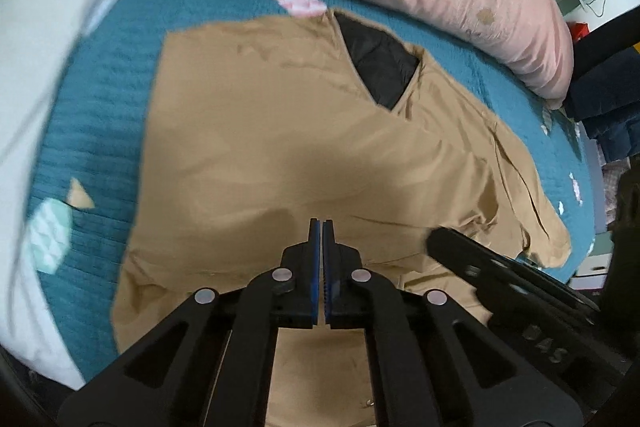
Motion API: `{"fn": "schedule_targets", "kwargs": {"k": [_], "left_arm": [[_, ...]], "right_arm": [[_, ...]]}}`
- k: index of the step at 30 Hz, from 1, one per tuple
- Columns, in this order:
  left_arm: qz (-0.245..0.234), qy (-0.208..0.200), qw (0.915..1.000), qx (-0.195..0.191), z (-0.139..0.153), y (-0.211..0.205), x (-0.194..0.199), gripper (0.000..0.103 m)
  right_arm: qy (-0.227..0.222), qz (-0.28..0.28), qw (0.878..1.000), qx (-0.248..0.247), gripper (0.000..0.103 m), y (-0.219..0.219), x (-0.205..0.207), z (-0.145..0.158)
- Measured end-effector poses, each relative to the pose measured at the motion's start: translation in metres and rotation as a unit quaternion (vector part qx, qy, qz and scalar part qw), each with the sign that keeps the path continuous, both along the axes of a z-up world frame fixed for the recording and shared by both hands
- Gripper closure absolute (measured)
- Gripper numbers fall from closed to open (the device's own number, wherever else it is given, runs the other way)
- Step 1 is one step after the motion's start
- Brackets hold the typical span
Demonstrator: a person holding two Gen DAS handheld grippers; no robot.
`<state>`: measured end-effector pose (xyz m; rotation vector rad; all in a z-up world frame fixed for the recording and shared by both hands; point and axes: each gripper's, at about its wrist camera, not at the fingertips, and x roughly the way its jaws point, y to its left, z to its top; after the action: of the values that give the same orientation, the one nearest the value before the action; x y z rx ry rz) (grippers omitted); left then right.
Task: Fold large clothes
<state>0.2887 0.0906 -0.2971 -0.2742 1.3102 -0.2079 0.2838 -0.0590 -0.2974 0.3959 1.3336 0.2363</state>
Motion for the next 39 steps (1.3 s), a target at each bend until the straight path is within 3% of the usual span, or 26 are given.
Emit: {"fn": "schedule_targets", "kwargs": {"k": [1, 4, 6, 9, 11, 12, 16, 18, 23, 26, 31, 37, 39], "left_arm": [[0.003, 0.003, 1.0, 0.003, -0.007, 0.002, 0.001, 0.102], [0.013, 0.01, 0.9978, 0.064, -0.034, 0.012, 0.001, 0.102], [0.025, 0.032, 0.9953, 0.087, -0.051, 0.025, -0.001, 0.103], [0.054, 0.033, 0.9954, 0.073, -0.056, 0.052, -0.007, 0.103], [0.063, 0.026, 0.9931, 0.095, -0.051, 0.062, -0.009, 0.102], [0.064, 0.022, 0.9929, 0.098, -0.047, 0.067, -0.011, 0.102], [0.074, 0.034, 0.9932, 0.083, -0.063, 0.081, -0.001, 0.102], [0.086, 0.039, 0.9931, 0.07, -0.071, 0.087, 0.003, 0.101], [0.093, 0.02, 0.9902, 0.103, -0.041, 0.083, 0.003, 0.101], [0.086, -0.014, 0.9932, 0.077, -0.016, 0.083, 0.002, 0.101], [0.074, -0.045, 0.9946, 0.057, 0.006, 0.067, 0.024, 0.101], [0.044, -0.041, 0.9974, 0.039, -0.017, 0.033, 0.065, 0.101], [0.047, -0.028, 0.9953, 0.08, -0.037, 0.026, 0.08, 0.101]], "right_arm": [[0.014, 0.001, 1.0, -0.001, 0.091, 0.004, 0.004, -0.011], [0.039, 0.007, 0.999, -0.034, 0.091, 0.008, 0.012, -0.041], [0.048, 0.003, 0.997, -0.062, 0.099, -0.002, 0.012, -0.054], [0.062, -0.049, 0.997, -0.023, 0.103, -0.039, 0.008, -0.061], [0.047, -0.085, 0.991, -0.089, 0.103, -0.067, 0.003, -0.052], [0.043, -0.099, 0.989, -0.098, 0.103, -0.081, 0.0, -0.049], [0.084, -0.138, 0.986, -0.029, 0.103, -0.117, 0.004, -0.078], [0.081, -0.138, 0.987, -0.03, 0.103, -0.117, 0.006, -0.083], [0.055, -0.139, 0.988, -0.045, 0.101, -0.111, 0.004, -0.048], [0.033, -0.144, 0.989, -0.018, 0.101, -0.11, 0.006, -0.025], [-0.006, -0.131, 0.991, -0.017, 0.101, -0.093, 0.029, -0.003], [-0.007, -0.085, 0.996, -0.011, 0.101, -0.041, 0.064, -0.023], [0.004, -0.069, 0.997, -0.037, 0.101, -0.03, 0.076, -0.044]]}}
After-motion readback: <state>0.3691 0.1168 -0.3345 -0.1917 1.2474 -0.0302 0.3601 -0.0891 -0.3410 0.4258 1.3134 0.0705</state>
